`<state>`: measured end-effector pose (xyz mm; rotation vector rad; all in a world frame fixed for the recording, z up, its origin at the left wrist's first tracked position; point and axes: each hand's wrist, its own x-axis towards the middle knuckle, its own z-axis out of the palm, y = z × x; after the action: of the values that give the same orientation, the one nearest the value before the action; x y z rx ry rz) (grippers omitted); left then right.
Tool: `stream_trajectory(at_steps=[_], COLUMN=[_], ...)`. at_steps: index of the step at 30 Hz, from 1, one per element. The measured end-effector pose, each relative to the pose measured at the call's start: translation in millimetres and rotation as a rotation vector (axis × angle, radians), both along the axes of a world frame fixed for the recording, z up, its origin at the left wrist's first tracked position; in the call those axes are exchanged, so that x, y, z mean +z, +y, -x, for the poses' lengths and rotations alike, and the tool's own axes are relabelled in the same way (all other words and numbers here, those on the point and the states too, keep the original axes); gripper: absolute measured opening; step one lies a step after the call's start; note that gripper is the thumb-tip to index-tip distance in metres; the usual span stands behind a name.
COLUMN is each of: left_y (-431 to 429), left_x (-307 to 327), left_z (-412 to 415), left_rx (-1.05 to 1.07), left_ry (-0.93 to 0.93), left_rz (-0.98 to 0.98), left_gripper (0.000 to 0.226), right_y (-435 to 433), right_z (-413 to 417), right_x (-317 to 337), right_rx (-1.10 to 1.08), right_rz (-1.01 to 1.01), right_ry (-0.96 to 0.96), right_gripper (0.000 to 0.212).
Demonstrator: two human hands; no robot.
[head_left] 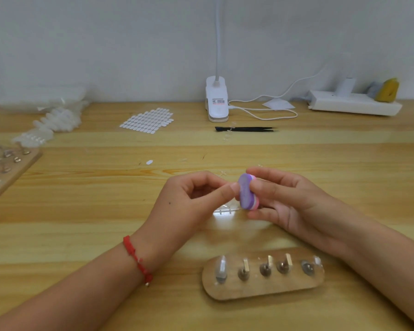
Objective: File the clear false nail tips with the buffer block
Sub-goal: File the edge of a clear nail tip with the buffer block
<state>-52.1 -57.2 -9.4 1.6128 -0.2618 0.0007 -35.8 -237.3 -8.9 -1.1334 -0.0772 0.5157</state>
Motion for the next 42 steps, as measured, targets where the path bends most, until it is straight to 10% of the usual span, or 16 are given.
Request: stream_trajectory(at_steps=[42], left_y=[3.9], left_x=[-3.4], left_z=[-4.8], left_rx=[0.016], left_ry=[0.026], left_rz=[-0.01], left_gripper=[0.018], right_y=[6.6], right_z=[7.0], right_x=[-1.0], right_rx=[-0.038], right_rz=[0.107], right_ry=[-0.116], right_gripper=[0.025])
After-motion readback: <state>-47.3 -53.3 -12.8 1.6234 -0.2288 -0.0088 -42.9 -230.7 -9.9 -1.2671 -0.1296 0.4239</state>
